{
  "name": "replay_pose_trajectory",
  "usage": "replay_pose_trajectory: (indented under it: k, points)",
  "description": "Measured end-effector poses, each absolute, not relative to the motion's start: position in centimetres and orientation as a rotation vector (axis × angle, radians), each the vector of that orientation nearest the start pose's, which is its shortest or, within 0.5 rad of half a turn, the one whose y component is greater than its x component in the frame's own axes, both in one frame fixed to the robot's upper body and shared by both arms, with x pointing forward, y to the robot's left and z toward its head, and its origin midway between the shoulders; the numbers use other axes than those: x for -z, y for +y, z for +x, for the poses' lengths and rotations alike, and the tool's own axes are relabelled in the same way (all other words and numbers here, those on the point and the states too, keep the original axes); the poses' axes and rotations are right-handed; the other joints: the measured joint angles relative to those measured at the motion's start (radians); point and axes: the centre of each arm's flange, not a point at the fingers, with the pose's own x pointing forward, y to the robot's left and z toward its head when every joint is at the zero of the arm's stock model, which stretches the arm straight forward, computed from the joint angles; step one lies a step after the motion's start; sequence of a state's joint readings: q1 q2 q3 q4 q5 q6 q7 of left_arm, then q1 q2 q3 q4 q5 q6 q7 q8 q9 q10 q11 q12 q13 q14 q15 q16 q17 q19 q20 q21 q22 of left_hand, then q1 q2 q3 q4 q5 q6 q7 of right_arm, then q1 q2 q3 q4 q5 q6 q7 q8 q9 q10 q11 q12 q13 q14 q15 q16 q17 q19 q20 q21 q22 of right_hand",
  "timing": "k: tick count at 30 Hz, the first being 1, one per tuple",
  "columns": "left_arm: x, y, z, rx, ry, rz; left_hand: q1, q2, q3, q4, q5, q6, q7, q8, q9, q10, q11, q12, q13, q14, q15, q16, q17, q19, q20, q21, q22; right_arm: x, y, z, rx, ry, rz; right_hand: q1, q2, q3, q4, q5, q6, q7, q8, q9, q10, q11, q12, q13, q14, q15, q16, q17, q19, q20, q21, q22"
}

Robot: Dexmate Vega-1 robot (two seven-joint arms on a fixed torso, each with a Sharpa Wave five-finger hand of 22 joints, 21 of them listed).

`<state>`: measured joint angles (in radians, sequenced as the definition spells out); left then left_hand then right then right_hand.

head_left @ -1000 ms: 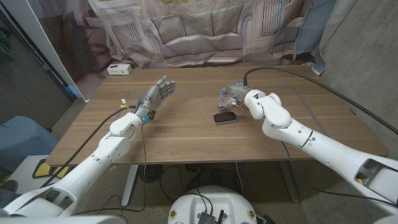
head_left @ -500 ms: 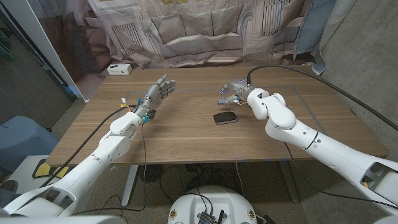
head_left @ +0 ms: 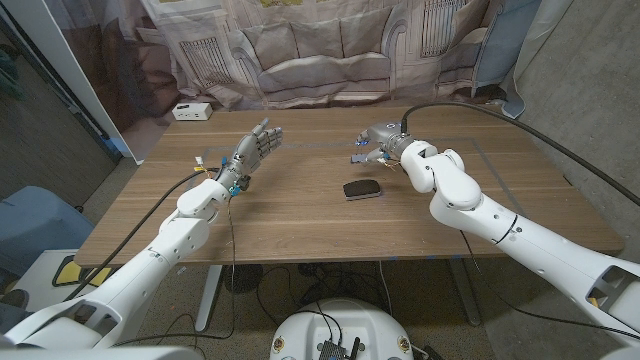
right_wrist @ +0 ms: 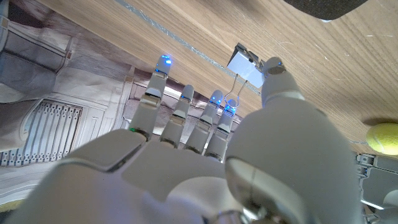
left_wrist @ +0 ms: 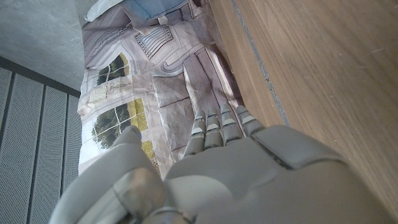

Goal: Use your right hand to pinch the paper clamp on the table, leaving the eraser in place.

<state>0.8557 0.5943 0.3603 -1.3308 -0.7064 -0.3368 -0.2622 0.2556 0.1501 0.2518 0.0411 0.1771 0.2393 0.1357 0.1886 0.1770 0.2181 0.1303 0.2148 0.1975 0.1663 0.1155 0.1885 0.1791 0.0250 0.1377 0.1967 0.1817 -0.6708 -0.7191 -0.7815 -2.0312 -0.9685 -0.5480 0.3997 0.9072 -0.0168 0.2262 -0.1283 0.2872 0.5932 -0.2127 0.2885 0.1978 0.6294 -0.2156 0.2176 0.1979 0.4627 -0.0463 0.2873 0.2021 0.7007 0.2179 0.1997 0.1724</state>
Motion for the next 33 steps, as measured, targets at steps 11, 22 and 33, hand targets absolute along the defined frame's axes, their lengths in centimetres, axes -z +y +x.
replay_pose_trajectory:
  k: [11,22,33]
  points:
    - [1.47,29.74,63.1,0.408,-0.645,0.049,0.0,0.0,0.004,0.004,0.0,0.0,0.0,0.0,0.0,0.0,0.0,0.0,0.0,0.0,0.0,0.0,0.0,0.0,0.0,0.0,0.0,-5.34,-13.3,54.84,0.08,-0.523,-1.704,0.007,0.007,-0.001,-0.001,-0.001,0.042,-0.002,-0.002,0.0,0.043,-0.001,0.0,0.0,0.034,-0.003,0.005,0.0,0.0,0.0,0.0,0.0]
    - [1.22,29.6,63.09,0.41,-0.644,0.055,0.0,0.0,0.008,0.0,0.0,0.0,0.0,0.0,0.0,0.0,0.0,0.0,0.0,0.0,0.0,0.0,0.0,0.0,0.0,0.0,0.0,-5.34,-13.56,54.61,0.11,-0.548,-1.685,0.013,0.013,-0.003,-0.003,-0.009,0.085,0.009,0.005,0.0,0.092,0.0,0.003,0.0,0.073,-0.002,0.009,-0.002,0.032,-0.004,0.0,0.002]
    - [1.17,29.56,63.1,0.409,-0.644,0.055,0.0,0.0,0.008,0.0,0.0,0.0,0.0,0.0,0.0,0.0,0.0,0.0,0.0,0.0,0.0,0.0,0.0,0.0,0.0,0.0,0.0,-5.29,-13.81,54.47,0.135,-0.578,-1.648,0.013,0.013,-0.007,-0.003,-0.01,0.11,0.034,0.012,0.0,0.146,-0.001,0.006,0.0,0.114,-0.008,0.009,-0.007,0.054,-0.003,0.005,0.0]
